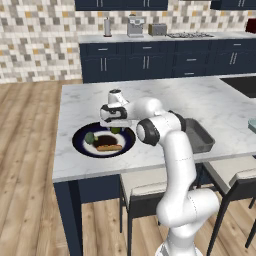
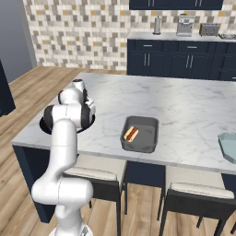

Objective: Place one cooked food and one vegetable from the large plate to each tupperware container.

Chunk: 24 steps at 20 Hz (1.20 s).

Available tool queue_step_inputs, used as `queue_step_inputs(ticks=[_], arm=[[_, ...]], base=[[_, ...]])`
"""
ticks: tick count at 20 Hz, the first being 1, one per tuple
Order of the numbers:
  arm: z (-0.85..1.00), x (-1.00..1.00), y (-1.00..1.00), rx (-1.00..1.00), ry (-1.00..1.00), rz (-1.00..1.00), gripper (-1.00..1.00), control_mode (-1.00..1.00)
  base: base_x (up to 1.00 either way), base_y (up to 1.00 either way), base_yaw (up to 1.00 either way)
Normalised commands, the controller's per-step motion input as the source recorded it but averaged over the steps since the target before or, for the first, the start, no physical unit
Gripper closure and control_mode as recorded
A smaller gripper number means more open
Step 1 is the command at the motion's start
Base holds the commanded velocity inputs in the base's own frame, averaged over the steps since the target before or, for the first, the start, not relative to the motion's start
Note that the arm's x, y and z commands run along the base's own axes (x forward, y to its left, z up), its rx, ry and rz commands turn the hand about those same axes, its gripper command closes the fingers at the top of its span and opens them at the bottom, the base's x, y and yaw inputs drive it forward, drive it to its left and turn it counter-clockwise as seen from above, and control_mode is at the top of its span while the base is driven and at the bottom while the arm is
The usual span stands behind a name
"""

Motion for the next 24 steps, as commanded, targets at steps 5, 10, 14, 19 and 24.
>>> queue_step_inputs(ticks=[5,10,14,19,24], arm=[[-0.29,0.00,0.00,0.00,0.12,0.00,1.00,-1.00],[0.10,-0.42,-0.30,0.00,0.04,0.00,1.00,-1.00],[0.56,-0.76,-0.56,0.00,-0.01,0.00,1.00,-1.00],[0.38,-1.00,-0.78,0.08,-0.23,0.01,1.00,-1.00],[0.69,-1.00,-0.82,0.01,-0.12,0.08,1.00,-1.00]], base=[[0.00,0.00,0.00],[0.00,0.00,0.00],[0.00,0.00,0.00],[0.00,0.00,0.00],[0.00,0.00,0.00]])
